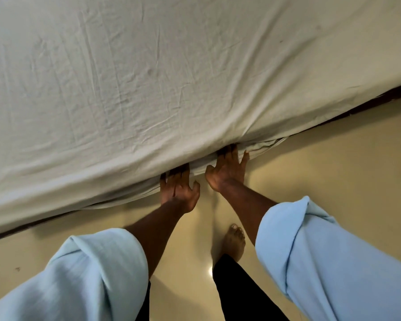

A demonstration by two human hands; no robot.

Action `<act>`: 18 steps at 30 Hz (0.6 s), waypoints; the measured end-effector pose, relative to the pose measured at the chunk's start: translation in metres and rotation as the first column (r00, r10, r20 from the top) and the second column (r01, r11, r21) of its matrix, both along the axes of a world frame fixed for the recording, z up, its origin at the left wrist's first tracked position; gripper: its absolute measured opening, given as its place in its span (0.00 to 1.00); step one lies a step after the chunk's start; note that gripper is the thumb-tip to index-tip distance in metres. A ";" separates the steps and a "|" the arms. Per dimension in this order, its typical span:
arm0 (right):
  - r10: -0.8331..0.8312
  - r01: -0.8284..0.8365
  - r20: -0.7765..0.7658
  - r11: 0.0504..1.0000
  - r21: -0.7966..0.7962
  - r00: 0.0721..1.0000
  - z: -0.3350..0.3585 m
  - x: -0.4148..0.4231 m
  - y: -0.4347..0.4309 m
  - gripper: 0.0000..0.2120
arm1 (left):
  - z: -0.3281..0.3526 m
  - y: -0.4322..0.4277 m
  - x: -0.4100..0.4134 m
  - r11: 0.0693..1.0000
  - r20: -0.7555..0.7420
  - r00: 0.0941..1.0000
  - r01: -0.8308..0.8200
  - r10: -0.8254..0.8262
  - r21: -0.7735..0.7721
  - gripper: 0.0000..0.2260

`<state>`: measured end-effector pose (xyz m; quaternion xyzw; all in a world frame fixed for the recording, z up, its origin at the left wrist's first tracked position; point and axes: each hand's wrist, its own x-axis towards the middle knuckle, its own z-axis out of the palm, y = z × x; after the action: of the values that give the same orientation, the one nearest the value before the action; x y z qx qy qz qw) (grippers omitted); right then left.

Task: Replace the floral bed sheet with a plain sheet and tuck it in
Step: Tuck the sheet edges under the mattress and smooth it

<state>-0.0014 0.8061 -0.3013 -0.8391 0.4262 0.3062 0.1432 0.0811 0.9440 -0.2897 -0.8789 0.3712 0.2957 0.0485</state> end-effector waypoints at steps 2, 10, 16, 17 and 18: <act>-0.034 0.034 0.018 0.999 -0.006 0.999 -0.001 -0.002 -0.003 0.37 | -0.003 -0.001 -0.002 1.000 0.025 1.000 0.012 -0.012 -0.011 0.32; 0.041 0.085 0.569 0.977 -0.193 0.822 -0.017 -0.039 -0.012 0.31 | -0.007 0.012 -0.012 0.997 0.096 0.995 -0.011 0.018 -0.076 0.31; -0.539 0.479 0.616 0.832 0.280 0.575 -0.019 -0.026 0.015 0.32 | 0.004 -0.042 -0.047 0.580 -0.265 0.674 -0.733 0.689 -0.356 0.20; -0.762 0.593 0.563 0.625 0.508 0.320 -0.008 -0.013 0.013 0.31 | 0.016 -0.054 -0.040 0.309 -0.398 0.413 -0.902 0.819 -0.302 0.18; -0.893 0.611 0.449 0.355 0.708 -0.001 0.002 0.001 0.009 0.29 | 0.026 -0.067 -0.029 0.015 -0.525 0.104 -0.985 0.845 -0.171 0.17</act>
<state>-0.0005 0.8148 -0.2995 -0.4612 0.6390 -0.1779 0.5894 0.0524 0.8774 -0.2632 -0.8283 -0.2347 0.2669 -0.4331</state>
